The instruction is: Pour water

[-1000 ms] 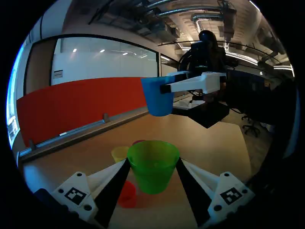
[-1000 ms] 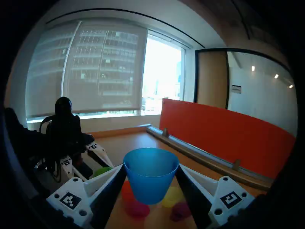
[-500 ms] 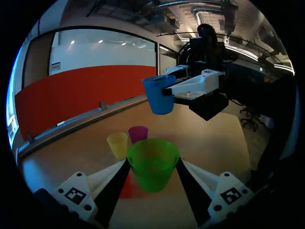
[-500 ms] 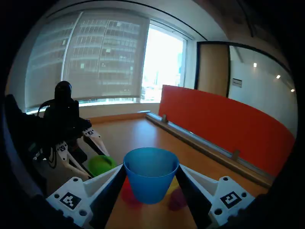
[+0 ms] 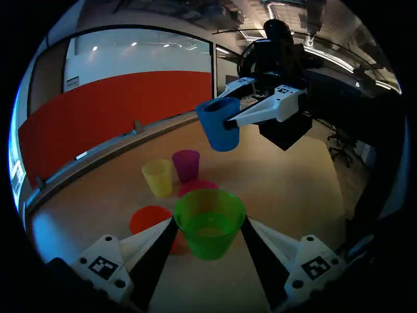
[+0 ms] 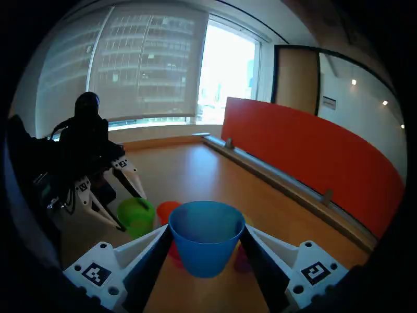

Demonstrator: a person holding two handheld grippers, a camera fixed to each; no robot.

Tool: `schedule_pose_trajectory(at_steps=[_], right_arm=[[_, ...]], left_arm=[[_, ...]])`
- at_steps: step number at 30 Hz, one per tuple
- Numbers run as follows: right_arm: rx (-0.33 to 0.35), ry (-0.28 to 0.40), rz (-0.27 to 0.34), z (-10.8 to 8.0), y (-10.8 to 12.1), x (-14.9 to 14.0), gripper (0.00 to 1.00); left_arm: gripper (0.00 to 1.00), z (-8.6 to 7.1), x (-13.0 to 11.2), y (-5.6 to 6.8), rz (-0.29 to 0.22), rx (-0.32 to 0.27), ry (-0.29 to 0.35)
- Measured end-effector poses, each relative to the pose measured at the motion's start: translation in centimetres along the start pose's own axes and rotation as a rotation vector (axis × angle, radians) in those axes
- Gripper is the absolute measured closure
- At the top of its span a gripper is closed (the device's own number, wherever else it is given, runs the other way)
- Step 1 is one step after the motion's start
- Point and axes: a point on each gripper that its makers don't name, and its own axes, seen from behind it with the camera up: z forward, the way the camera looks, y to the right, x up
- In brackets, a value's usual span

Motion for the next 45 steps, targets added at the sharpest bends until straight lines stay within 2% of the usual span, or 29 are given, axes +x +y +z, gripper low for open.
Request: schedule_pose_trajectory(at_steps=[9,23,35,45], right_arm=[[0.020,-0.051,-0.003,0.9,-0.2,-2.7,0.09],[0.046,-0.131,0.003,2.0,-0.4,-7.5,0.09],[0.058,-0.160,0.015,2.7,-0.7,-9.6,0.09],[0.054,-0.163,0.021,2.9,-0.6,-10.0,0.09]], left_arm=[[0.14,0.6,-2.1,0.4,-0.005,-0.019,-0.056],[0.14,1.7,-4.1,0.1,-0.024,-0.029,-0.108],[0.14,2.5,-5.4,0.1,-0.037,-0.038,-0.135],[0.14,2.8,-5.7,0.3,-0.040,-0.048,-0.139]])
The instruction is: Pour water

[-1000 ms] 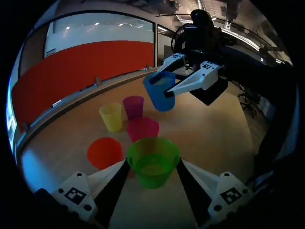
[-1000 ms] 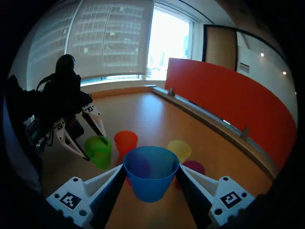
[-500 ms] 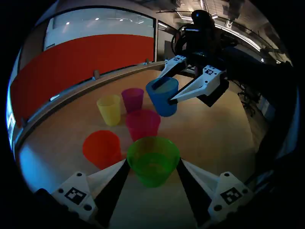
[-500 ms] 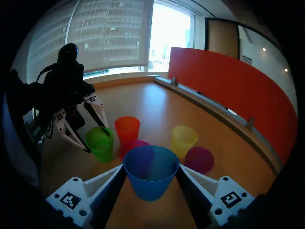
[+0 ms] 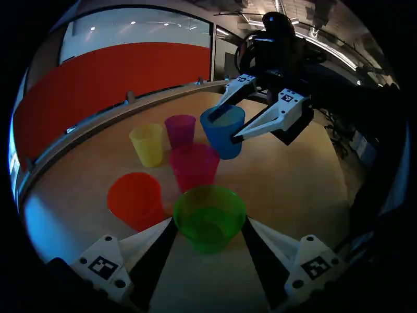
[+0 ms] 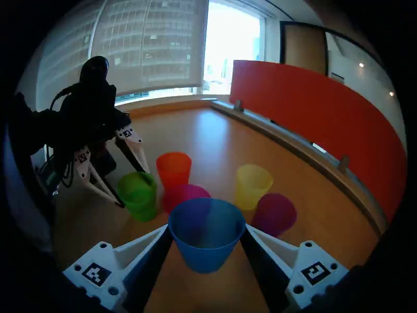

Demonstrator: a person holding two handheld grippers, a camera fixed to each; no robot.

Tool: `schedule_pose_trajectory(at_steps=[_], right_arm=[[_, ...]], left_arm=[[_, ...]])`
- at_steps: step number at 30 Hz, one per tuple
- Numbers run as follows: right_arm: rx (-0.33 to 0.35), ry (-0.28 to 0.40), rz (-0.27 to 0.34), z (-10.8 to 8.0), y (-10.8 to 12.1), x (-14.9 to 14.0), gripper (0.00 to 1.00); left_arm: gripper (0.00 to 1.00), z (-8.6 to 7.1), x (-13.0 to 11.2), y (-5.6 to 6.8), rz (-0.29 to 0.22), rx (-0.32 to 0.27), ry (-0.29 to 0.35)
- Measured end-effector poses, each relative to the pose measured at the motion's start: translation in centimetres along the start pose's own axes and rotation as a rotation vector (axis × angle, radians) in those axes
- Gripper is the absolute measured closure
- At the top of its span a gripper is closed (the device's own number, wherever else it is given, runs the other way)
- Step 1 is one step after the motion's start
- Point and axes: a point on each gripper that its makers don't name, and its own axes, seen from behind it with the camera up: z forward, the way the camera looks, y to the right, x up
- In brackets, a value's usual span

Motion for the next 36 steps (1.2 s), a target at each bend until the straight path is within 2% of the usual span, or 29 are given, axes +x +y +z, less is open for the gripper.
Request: schedule_pose_trajectory(at_steps=[17,22,26,30,36], right_arm=[[-0.006,-0.040,0.015,0.8,0.2,-2.4,0.09],[-0.005,-0.052,0.025,0.9,0.3,-3.1,0.09],[-0.004,-0.065,0.029,1.2,0.3,-3.8,0.09],[-0.006,-0.074,0.029,1.4,0.3,-4.3,0.09],[-0.008,-0.075,0.037,1.5,0.4,-4.7,0.08]], left_arm=[[0.14,-0.1,-0.3,0.1,-0.013,-0.007,-0.001],[0.14,-0.1,-0.7,0.1,-0.021,-0.015,-0.020],[0.10,0.2,-1.1,-0.1,-0.022,-0.011,-0.034],[0.02,0.1,-1.3,0.0,-0.026,-0.014,-0.038],[0.02,0.0,-1.7,-0.3,-0.036,-0.006,-0.053]])
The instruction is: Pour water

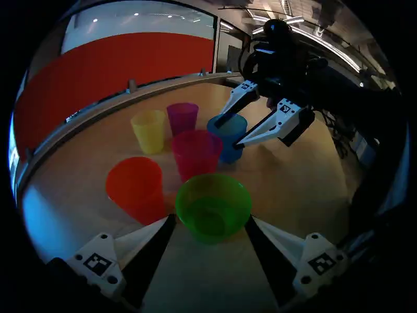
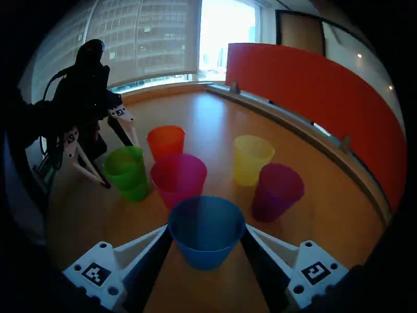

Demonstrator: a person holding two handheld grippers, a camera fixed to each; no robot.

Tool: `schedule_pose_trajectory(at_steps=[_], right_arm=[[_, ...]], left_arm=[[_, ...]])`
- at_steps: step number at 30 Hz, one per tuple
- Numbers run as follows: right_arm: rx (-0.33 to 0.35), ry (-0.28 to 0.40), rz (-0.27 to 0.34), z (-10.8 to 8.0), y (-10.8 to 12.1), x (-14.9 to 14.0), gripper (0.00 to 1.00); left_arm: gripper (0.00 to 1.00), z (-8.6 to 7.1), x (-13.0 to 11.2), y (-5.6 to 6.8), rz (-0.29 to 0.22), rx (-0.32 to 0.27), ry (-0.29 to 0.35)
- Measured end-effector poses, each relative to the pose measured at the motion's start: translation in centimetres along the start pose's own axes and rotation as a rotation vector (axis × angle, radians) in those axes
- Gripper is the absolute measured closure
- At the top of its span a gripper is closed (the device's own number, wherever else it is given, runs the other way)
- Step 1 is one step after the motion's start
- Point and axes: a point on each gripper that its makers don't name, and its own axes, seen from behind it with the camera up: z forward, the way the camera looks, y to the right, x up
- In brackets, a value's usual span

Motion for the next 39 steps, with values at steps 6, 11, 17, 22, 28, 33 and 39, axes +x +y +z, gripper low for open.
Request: schedule_pose_trajectory(at_steps=[6,11,17,22,28,33,39], right_arm=[[-0.005,0.004,0.021,-0.2,0.2,-0.4,0.08],[-0.017,-0.010,0.029,-0.4,0.5,-1.2,0.08],[-0.029,-0.012,0.040,-0.6,0.6,-1.6,0.08],[-0.043,-0.017,0.046,-1.1,0.7,-1.8,0.03],[-0.058,-0.009,0.051,-2.4,0.3,-2.0,0.01],[-0.079,-0.007,0.056,-3.8,0.0,-2.3,0.01],[-0.109,0.003,0.064,-5.7,-0.4,-2.5,0.01]], left_arm=[[0.02,-0.4,0.0,0.3,-0.028,-0.011,0.007],[0.02,-0.7,-0.5,0.5,-0.044,-0.015,0.004],[0.02,-0.9,-0.9,0.8,-0.037,-0.016,-0.007],[0.02,-1.2,-1.2,0.7,-0.035,-0.004,-0.008],[0.02,-2.2,-1.4,0.6,-0.039,0.019,0.000],[0.02,-3.3,-1.6,0.7,-0.038,0.041,0.006],[0.02,-4.9,-1.9,0.4,-0.034,0.080,0.021]])
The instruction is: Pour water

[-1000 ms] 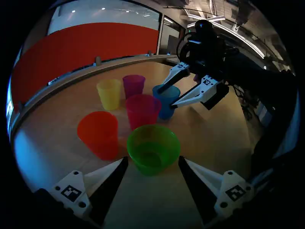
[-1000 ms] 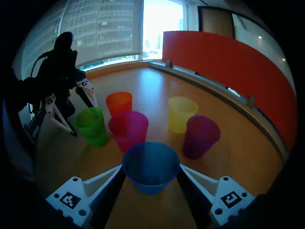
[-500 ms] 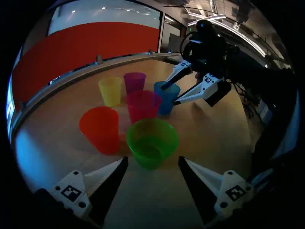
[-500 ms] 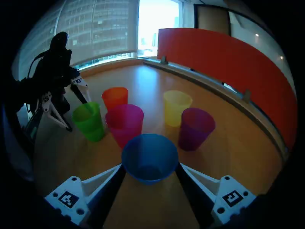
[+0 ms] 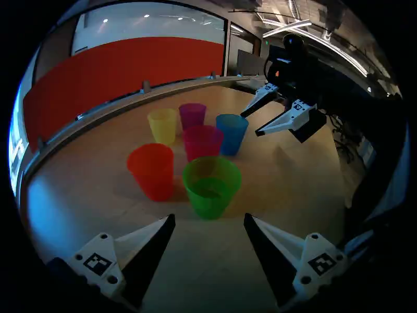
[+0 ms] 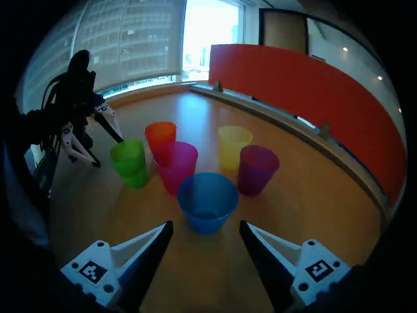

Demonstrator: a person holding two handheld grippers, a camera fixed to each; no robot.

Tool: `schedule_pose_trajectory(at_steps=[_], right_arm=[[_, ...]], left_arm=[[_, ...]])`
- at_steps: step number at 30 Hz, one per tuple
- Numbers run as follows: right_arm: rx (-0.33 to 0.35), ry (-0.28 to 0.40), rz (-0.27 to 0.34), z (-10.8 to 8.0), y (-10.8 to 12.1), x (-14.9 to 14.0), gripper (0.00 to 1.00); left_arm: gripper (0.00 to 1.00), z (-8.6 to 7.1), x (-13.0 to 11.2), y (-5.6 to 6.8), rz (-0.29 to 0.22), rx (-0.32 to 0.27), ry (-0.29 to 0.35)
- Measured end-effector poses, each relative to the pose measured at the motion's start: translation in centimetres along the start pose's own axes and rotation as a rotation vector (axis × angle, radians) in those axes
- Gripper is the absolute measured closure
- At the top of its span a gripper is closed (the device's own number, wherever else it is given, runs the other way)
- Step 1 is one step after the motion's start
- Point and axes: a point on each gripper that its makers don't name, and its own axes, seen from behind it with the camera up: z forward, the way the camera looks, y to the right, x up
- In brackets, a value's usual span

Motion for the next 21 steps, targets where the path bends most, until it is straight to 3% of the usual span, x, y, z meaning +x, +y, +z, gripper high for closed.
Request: schedule_pose_trajectory(at_steps=[15,21], right_arm=[[-0.097,0.072,0.047,-4.1,-0.1,1.2,0.01],[-0.183,0.109,0.093,-5.4,1.1,1.7,0.00]], left_arm=[[0.02,-3.5,0.7,-3.0,-0.021,0.183,0.100],[0.02,-4.9,1.2,-4.6,-0.029,0.270,0.150]])
